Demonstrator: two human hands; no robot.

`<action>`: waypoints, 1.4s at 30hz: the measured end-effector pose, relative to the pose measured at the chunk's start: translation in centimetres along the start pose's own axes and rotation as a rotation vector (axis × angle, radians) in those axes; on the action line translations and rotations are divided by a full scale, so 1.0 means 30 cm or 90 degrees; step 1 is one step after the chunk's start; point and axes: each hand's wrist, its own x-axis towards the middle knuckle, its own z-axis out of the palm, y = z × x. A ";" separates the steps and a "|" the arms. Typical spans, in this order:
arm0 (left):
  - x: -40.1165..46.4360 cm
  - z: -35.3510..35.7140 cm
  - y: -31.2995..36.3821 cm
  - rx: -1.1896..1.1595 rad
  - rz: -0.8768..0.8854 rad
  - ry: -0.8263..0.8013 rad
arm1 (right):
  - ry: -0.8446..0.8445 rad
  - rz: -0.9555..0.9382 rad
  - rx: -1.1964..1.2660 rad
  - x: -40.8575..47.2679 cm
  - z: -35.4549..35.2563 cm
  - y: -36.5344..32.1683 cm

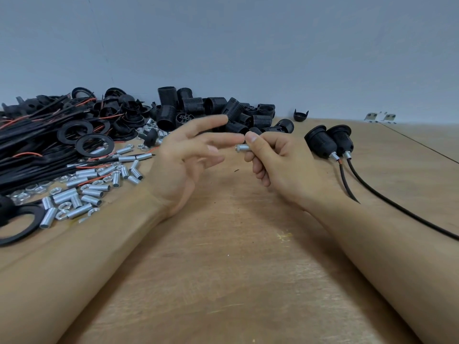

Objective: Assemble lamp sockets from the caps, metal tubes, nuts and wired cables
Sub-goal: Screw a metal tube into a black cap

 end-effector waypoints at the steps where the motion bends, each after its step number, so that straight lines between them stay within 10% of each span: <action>1: 0.001 -0.003 0.005 -0.017 0.011 0.020 | 0.003 -0.002 -0.002 0.001 0.000 0.001; 27: -0.004 -0.011 0.007 0.032 0.133 0.047 | 0.005 -0.002 0.010 0.003 0.000 0.004; 36: 0.034 -0.096 -0.057 0.788 0.216 0.145 | 0.034 0.053 0.032 0.003 -0.002 0.018; 42: 0.067 -0.225 -0.036 0.972 -0.043 0.232 | 0.015 0.084 0.042 -0.002 0.002 0.011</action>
